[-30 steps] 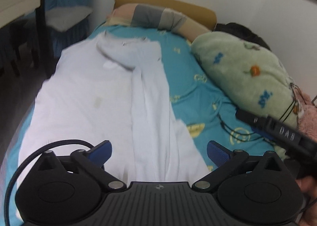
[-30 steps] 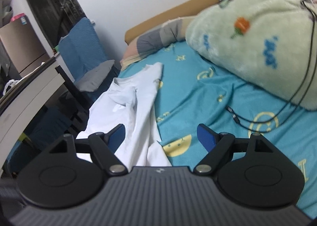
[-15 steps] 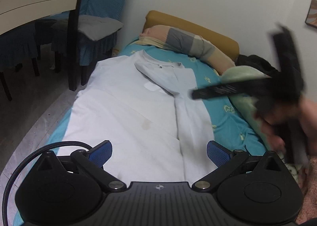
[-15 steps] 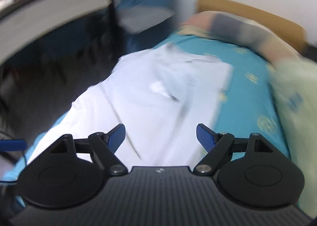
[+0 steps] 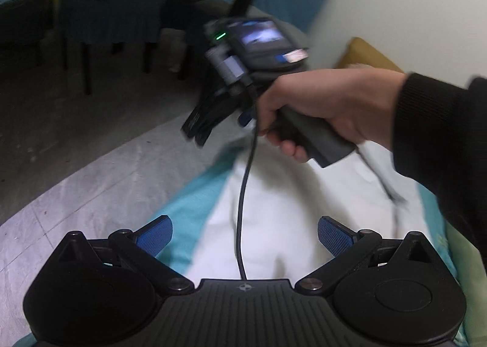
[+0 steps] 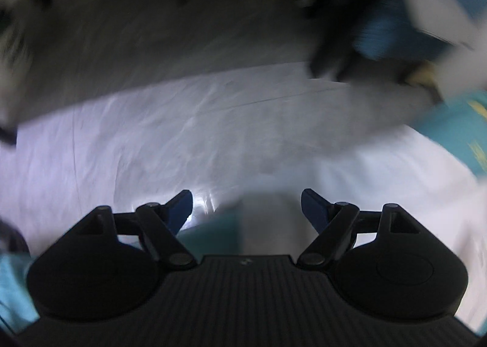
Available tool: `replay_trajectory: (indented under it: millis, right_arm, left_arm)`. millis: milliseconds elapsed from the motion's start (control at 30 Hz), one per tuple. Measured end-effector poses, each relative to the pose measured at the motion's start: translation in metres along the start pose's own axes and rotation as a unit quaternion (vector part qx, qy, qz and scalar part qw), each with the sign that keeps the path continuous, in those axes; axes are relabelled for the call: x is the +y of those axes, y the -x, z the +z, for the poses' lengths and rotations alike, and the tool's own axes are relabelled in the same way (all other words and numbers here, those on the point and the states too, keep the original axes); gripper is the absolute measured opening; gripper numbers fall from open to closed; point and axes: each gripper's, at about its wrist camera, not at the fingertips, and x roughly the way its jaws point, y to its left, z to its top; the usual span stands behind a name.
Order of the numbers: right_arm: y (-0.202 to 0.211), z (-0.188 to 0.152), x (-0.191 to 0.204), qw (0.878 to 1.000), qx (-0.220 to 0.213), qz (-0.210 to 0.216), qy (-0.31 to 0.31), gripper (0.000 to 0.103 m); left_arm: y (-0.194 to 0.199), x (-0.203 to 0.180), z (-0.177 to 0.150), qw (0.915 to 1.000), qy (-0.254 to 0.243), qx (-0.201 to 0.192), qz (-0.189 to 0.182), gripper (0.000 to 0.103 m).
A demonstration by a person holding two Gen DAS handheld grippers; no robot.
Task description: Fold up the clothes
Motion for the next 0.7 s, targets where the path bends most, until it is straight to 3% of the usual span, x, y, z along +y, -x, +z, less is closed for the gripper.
replay_trajectory:
  millis: [133, 233, 300, 333, 367, 433, 567, 633, 700]
  right_arm:
    - [-0.055, 0.025, 0.025, 0.994, 0.08, -0.02, 0.076, 0.079]
    - [-0.081, 0.024, 0.027, 0.986, 0.123, -0.043, 0.104, 0.073]
    - [-0.089, 0.022, 0.025, 0.982, 0.141, -0.061, 0.111, 0.045]
    - [-0.089, 0.021, 0.023, 0.982, 0.141, -0.071, 0.108, 0.022]
    - [-0.086, 0.02, 0.021, 0.983, 0.133, -0.077, 0.1, 0.013]
    - [-0.074, 0.019, 0.015, 0.988, 0.107, -0.074, 0.082, 0.007]
    - [-0.02, 0.012, -0.008, 0.995, -0.007, -0.096, 0.007, 0.006]
    - [0.019, 0.003, -0.026, 0.99, -0.074, -0.111, -0.051, 0.006]
    - [0.066, -0.017, -0.043, 0.97, -0.167, -0.143, -0.103, 0.006]
  left_arm:
    - [-0.03, 0.005, -0.001, 0.999, 0.003, 0.027, 0.035, 0.1]
    - [-0.041, 0.007, -0.006, 0.998, 0.006, 0.044, 0.044, 0.1]
    - [-0.045, 0.008, -0.005, 0.9976, 0.012, 0.046, 0.051, 0.1]
    - [-0.047, 0.009, -0.004, 0.9973, 0.015, 0.046, 0.054, 0.1]
    - [-0.049, 0.013, -0.002, 0.9973, 0.02, 0.046, 0.055, 0.1]
    - [-0.047, 0.018, -0.003, 0.9975, 0.034, 0.034, 0.053, 0.1]
    - [-0.036, 0.019, 0.0, 0.9966, 0.054, -0.007, 0.062, 0.1]
    - [-0.034, 0.014, 0.0, 0.9964, 0.04, -0.015, 0.074, 0.1]
    - [-0.034, 0.007, 0.0, 0.9968, 0.025, -0.014, 0.075, 0.1]
